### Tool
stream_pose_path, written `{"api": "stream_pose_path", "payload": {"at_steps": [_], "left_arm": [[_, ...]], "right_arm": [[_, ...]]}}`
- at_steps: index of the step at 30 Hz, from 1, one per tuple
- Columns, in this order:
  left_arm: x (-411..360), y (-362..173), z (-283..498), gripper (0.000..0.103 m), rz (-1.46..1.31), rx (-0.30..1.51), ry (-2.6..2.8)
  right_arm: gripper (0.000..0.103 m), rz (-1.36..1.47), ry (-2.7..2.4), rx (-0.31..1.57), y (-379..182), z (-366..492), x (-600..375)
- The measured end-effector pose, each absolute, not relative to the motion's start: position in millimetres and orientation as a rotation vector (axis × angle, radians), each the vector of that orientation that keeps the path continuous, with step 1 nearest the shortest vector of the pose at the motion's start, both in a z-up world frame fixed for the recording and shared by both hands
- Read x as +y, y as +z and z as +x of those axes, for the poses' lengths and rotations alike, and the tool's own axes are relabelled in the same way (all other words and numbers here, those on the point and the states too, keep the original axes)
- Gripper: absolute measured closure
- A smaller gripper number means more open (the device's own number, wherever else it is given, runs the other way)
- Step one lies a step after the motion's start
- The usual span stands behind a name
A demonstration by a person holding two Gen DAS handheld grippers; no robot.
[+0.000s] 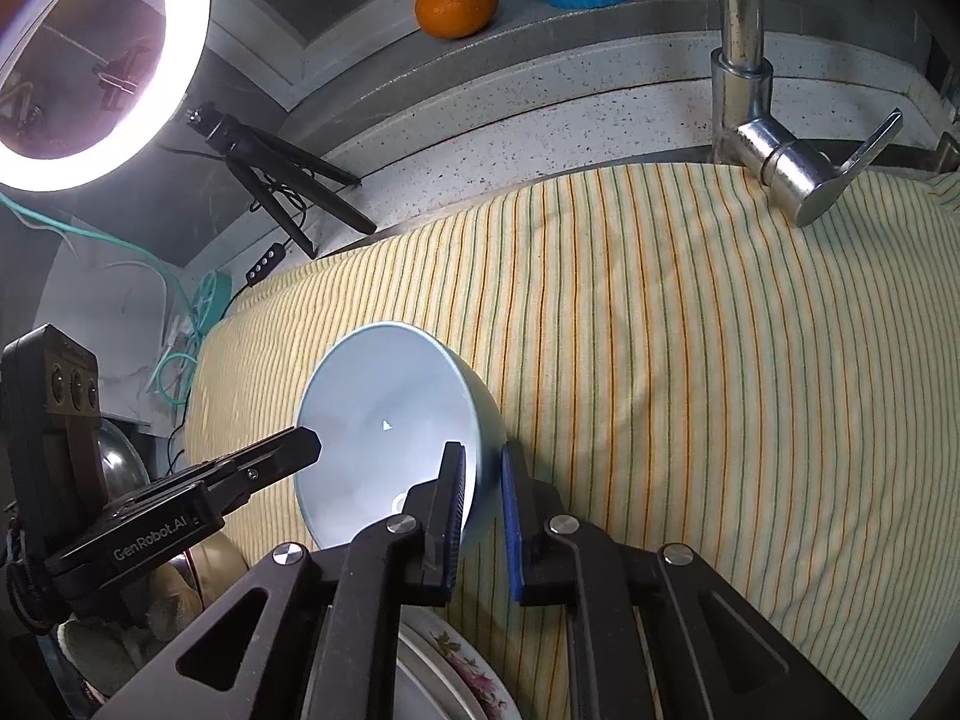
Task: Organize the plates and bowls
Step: 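Lift the white ceramic bowl by its rim with both tools, then carry the white bowl into the nested steel bowls with both tools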
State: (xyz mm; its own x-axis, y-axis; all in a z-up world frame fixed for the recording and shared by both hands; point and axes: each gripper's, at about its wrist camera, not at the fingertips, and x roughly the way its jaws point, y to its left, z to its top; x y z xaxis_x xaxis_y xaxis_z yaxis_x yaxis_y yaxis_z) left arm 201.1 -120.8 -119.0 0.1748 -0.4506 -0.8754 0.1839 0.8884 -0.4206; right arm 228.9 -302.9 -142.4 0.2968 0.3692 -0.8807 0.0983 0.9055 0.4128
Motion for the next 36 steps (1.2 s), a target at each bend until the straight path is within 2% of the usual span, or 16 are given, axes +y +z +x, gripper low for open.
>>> {"api": "stream_pose_path", "payload": {"at_steps": [19, 36], "left_arm": [[-69.6, -69.7, 167.9, 0.096, -0.283, 1.212, -0.466], [28.9, -43.9, 126.0, 0.096, -0.359, 1.138, -0.369]], "right_arm": [[0.092, 0.422, 0.250, 1.195, -91.9, 204.1, -264.5], [0.092, 0.375, 0.390, 1.206, -76.8, 182.4, -168.8]]}}
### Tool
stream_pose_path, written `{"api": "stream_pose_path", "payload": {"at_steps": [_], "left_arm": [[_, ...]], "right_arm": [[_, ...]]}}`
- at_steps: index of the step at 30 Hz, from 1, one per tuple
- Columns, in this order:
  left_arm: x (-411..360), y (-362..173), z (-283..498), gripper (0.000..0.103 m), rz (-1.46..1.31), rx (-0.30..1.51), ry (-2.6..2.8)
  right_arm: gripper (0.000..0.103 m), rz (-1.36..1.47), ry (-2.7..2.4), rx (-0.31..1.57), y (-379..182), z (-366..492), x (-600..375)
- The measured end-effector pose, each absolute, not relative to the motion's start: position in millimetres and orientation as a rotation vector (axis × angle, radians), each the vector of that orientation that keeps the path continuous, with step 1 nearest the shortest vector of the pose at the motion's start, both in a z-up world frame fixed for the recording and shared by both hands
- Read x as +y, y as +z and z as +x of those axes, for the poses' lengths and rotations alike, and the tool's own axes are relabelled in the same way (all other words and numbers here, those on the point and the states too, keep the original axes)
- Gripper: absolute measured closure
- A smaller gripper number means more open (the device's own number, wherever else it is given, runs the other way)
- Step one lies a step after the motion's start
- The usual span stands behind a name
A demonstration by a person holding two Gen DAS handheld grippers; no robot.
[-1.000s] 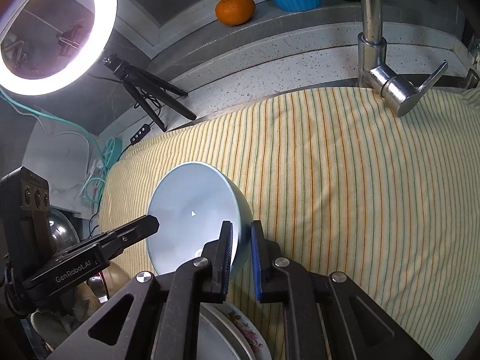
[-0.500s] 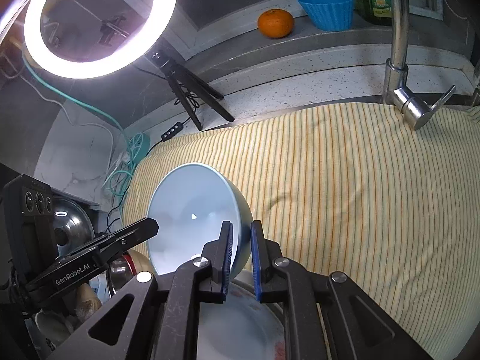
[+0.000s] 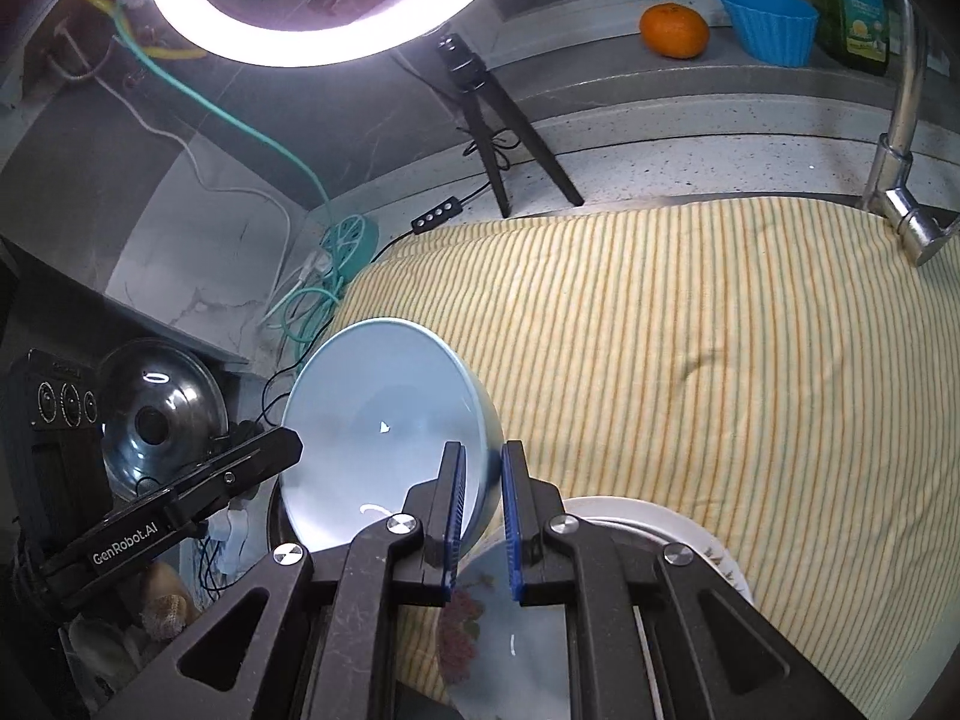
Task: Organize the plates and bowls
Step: 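Carry the white bowl into the nested steel bowls with both tools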
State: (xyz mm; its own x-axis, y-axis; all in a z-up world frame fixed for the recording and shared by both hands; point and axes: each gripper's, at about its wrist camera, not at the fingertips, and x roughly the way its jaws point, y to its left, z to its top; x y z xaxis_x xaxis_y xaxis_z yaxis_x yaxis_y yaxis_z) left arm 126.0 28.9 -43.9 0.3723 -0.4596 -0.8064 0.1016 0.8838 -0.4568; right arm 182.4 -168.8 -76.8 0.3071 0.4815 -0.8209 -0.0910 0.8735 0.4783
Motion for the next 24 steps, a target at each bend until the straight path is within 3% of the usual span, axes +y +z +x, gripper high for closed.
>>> {"api": "stream_pose_path", "payload": {"at_steps": [24], "left_arm": [[133.9, -63.9, 75.7, 0.096, -0.472, 1.158, -0.219]], "right_arm": [[0.092, 0.264, 0.548, 1.288, -92.8, 163.0, -52.7]]}}
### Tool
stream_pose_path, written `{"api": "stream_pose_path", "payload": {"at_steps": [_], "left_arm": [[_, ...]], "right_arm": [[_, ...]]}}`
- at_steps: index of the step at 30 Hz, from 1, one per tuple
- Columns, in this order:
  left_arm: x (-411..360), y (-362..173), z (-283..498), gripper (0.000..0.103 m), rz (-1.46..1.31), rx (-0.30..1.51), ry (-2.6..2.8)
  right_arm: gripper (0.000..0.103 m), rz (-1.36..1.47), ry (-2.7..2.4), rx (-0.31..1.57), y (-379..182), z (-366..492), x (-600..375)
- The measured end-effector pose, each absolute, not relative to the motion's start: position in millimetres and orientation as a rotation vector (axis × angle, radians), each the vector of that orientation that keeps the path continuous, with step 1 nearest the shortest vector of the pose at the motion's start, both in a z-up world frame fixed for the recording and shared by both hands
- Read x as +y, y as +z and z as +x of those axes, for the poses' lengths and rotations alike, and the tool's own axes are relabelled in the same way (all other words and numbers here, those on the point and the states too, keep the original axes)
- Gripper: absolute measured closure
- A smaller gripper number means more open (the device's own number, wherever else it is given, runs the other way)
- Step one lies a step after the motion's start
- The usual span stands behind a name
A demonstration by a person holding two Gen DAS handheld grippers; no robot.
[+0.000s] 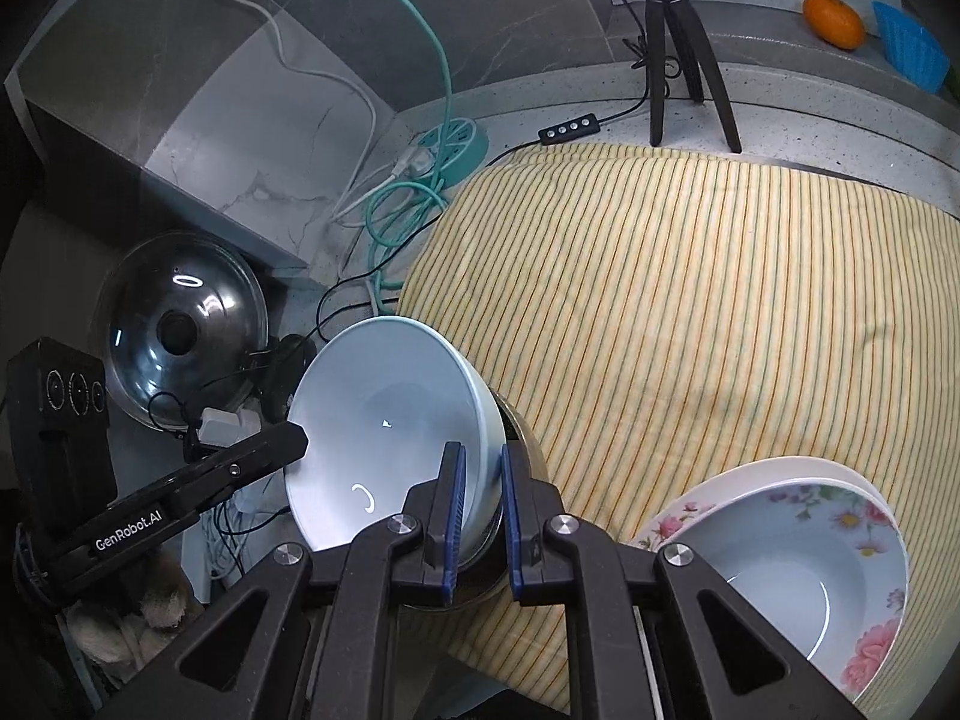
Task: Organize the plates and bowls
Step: 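Carry the white bowl into the nested steel bowls with both tools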
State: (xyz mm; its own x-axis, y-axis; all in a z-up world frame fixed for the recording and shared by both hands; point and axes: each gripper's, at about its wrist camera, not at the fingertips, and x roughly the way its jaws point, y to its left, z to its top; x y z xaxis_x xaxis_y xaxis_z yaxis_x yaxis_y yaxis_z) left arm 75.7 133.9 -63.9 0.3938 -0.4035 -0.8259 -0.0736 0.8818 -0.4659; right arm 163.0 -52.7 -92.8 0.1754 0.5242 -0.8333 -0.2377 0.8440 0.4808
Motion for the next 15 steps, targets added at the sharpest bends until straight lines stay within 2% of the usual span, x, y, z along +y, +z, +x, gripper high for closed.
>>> {"api": "stream_pose_path", "payload": {"at_steps": [15], "left_arm": [[147.6, -86.4, 63.3, 0.096, -0.499, 1.204, -0.195]], "right_arm": [[0.092, 0.219, 0.551, 1.346, -120.0, 158.9, -27.9]]}}
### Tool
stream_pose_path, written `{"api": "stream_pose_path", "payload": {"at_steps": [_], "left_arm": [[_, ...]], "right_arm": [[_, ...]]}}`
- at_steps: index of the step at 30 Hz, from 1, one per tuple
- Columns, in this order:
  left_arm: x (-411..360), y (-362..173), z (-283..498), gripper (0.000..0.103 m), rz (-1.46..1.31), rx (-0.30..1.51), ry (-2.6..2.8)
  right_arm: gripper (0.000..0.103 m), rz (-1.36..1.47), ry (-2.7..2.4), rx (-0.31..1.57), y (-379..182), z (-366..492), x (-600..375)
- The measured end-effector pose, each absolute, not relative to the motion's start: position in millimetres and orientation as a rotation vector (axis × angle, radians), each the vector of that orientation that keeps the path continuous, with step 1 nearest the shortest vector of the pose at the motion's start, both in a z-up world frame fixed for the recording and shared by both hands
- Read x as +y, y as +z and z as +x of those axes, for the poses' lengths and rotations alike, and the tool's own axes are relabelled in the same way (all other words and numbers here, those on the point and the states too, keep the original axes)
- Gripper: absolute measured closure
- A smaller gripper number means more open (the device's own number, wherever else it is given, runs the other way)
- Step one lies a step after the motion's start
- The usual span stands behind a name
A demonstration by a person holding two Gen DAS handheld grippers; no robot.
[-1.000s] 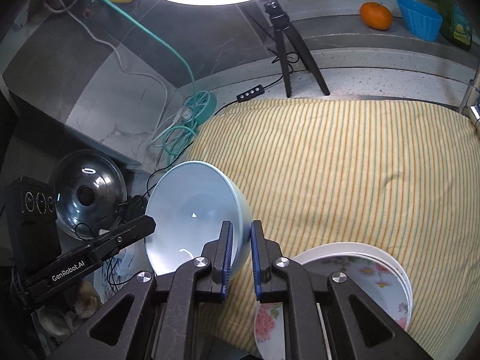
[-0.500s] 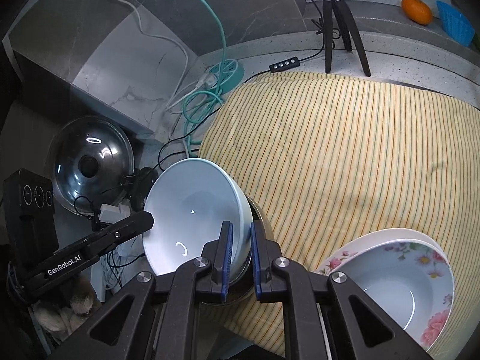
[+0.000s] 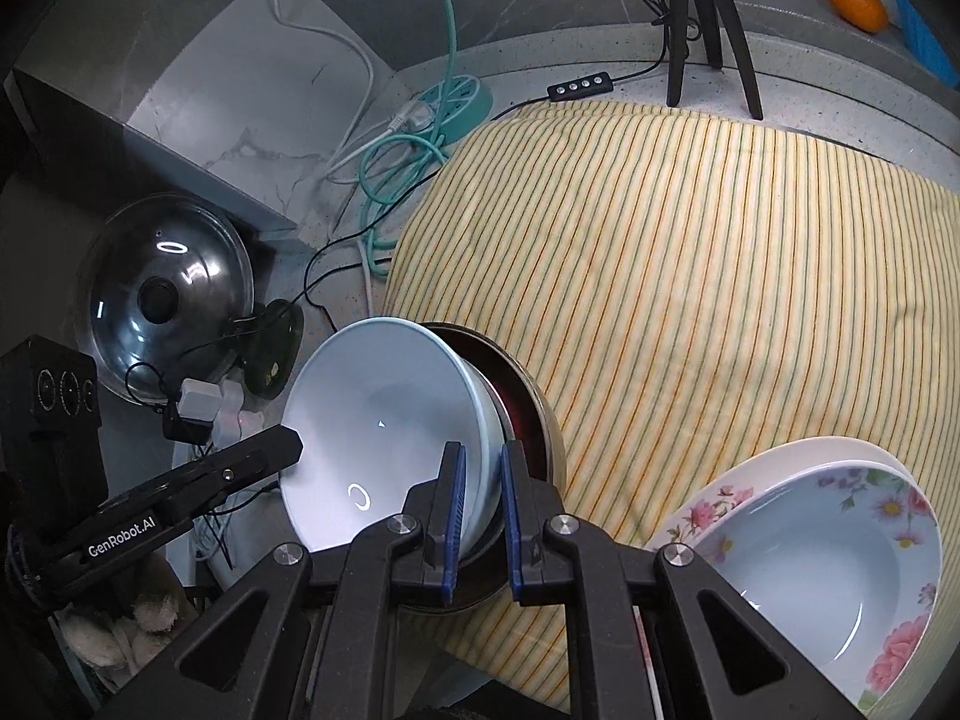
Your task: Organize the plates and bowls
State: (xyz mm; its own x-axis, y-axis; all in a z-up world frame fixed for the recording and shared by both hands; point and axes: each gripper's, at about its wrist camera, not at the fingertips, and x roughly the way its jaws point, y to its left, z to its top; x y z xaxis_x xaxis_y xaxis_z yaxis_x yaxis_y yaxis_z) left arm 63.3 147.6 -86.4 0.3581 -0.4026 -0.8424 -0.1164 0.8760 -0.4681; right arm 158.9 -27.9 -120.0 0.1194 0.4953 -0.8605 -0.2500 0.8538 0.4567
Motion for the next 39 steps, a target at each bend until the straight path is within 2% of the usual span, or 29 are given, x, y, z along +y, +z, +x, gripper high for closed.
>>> {"api": "stream_pose_path", "payload": {"at_steps": [32, 36, 39], "left_arm": [[151.0, -101.6, 61.9, 0.096, -0.495, 1.230, -0.193], [153.6, -99.4, 61.1, 0.095, -0.487, 1.219, -0.186], [156.3, -96.6, 60.2, 0.095, -0.494, 1.209, -0.187]], "right_arm": [[0.090, 0.190, 0.571, 1.371, -136.9, 161.6, -22.9], [0.080, 0.197, 0.570, 1.352, -132.6, 161.1, -26.2], [0.080, 0.214, 0.578, 1.338, -128.3, 161.2, -31.6]]}}
